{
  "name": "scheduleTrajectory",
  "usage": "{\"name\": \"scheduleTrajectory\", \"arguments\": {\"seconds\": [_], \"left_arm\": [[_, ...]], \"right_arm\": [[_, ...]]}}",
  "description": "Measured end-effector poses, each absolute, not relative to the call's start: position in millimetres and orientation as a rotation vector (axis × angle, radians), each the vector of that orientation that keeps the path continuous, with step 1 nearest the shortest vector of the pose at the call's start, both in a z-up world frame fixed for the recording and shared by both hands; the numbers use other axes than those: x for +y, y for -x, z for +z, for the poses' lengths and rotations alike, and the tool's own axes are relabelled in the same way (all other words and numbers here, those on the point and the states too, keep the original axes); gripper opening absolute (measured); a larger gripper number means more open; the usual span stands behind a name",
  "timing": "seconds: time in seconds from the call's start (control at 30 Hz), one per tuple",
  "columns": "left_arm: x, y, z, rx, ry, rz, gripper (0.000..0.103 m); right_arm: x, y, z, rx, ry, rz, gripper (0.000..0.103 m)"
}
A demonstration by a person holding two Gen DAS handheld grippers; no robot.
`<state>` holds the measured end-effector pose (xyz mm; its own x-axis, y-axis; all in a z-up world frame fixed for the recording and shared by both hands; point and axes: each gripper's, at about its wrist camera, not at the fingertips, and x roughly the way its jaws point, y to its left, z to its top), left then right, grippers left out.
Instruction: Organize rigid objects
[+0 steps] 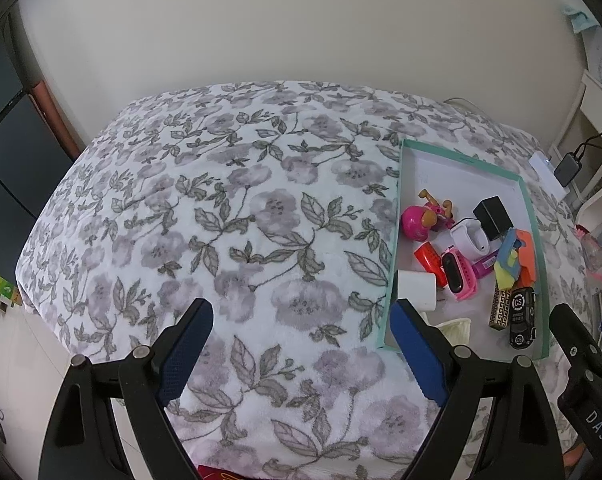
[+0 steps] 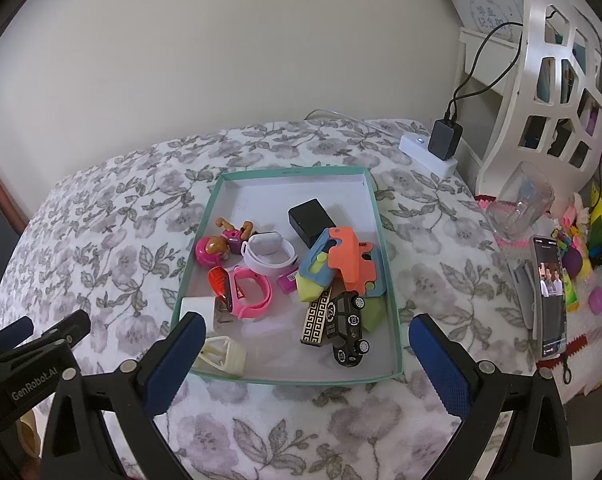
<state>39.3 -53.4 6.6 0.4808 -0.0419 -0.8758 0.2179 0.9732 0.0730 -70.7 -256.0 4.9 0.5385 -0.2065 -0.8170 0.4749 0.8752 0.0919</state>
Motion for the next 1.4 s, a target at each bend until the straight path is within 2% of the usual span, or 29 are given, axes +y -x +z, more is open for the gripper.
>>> {"name": "scheduleTrajectory", "arguments": {"seconds": [1.4], "left_arm": [[-51.2, -39.6, 6.2, 1.06, -0.185, -0.155, 0.09]], "right_arm": [[-255.1, 67.5, 4.8, 0.927, -0.293, -0.411, 0.103]]}}
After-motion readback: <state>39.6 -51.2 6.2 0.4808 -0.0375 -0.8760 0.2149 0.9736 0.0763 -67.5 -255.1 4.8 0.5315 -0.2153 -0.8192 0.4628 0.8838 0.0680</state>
